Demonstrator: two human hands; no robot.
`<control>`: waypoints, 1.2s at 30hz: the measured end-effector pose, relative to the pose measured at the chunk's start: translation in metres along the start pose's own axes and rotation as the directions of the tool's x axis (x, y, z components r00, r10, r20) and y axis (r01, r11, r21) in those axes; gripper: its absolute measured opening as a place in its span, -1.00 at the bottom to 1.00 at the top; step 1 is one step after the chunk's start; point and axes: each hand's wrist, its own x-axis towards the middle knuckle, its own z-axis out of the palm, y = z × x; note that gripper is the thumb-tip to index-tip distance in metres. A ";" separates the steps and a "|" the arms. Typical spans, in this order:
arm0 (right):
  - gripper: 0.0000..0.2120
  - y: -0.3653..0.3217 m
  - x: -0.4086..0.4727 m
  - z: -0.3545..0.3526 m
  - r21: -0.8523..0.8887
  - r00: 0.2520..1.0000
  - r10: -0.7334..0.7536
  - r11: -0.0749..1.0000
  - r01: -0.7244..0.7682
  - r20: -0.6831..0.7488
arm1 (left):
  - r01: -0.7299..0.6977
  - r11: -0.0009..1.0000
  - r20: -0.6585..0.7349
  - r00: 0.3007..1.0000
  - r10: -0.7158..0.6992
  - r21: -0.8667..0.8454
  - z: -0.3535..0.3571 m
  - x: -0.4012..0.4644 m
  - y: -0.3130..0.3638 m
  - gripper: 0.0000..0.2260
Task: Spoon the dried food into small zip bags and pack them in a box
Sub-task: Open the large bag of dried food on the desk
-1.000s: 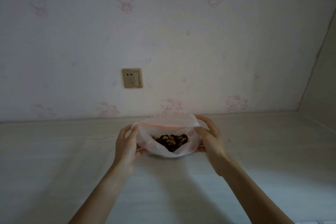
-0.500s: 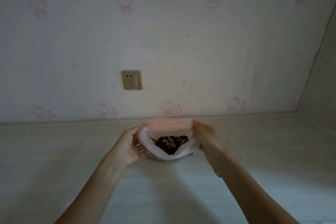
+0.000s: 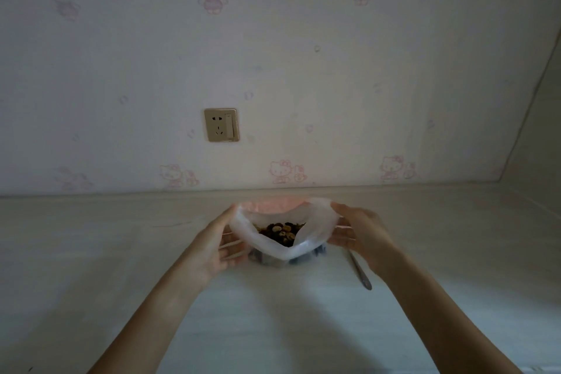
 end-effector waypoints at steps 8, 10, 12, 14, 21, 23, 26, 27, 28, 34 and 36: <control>-0.84 0.009 -0.005 0.004 0.007 0.998 0.064 0.998 -0.064 0.015 | 0.042 0.997 0.103 0.994 -0.035 -0.067 0.005 -0.014 -0.006 -0.73; -0.83 0.014 -0.002 0.005 0.223 0.992 0.104 0.968 -0.117 0.068 | 0.075 0.968 0.143 0.989 -0.042 -0.239 0.006 -0.012 -0.007 -0.77; -0.83 0.019 -0.001 0.006 0.474 0.979 0.121 0.861 -0.185 0.163 | 0.117 0.897 0.189 0.981 -0.038 -0.426 0.006 -0.011 -0.009 -0.81; -0.78 0.021 0.000 0.007 0.653 0.974 0.114 0.726 -0.217 0.196 | 0.143 0.802 0.209 0.978 -0.023 -0.580 0.007 -0.010 -0.012 -0.82; -0.69 0.032 0.003 0.029 0.663 0.992 0.112 0.739 -0.121 0.055 | 0.115 0.739 0.185 0.983 0.014 -0.664 0.034 -0.015 -0.027 -0.78; -0.70 0.030 0.004 0.026 0.536 0.995 0.094 0.842 -0.058 -0.040 | 0.048 0.839 0.138 0.990 0.033 -0.543 0.032 -0.014 -0.027 -0.78; -0.74 0.027 0.007 0.019 0.370 0.983 0.064 0.929 0.003 -0.169 | -0.051 0.949 0.003 0.998 0.055 -0.310 0.024 -0.008 -0.023 -0.74; -0.71 0.026 0.006 0.017 0.236 0.981 -0.009 0.970 0.056 -0.194 | -0.097 0.982 -0.054 0.995 0.090 -0.161 0.022 -0.005 -0.021 -0.73; -0.61 0.025 0.005 0.017 0.057 0.975 -0.114 0.990 0.127 -0.193 | -0.142 0.990 -0.103 0.984 0.143 0.019 0.019 0.000 -0.019 -0.68; -0.57 0.028 0.013 0.026 -0.659 0.833 -0.553 0.638 0.399 -0.030 | -0.274 0.887 -0.118 0.934 0.338 0.372 0.017 0.011 0.000 -0.71; -0.79 0.023 0.018 0.029 -0.714 0.807 -0.591 0.567 0.411 -0.004 | -0.285 0.871 -0.091 0.933 0.347 0.399 0.017 0.015 0.004 -0.67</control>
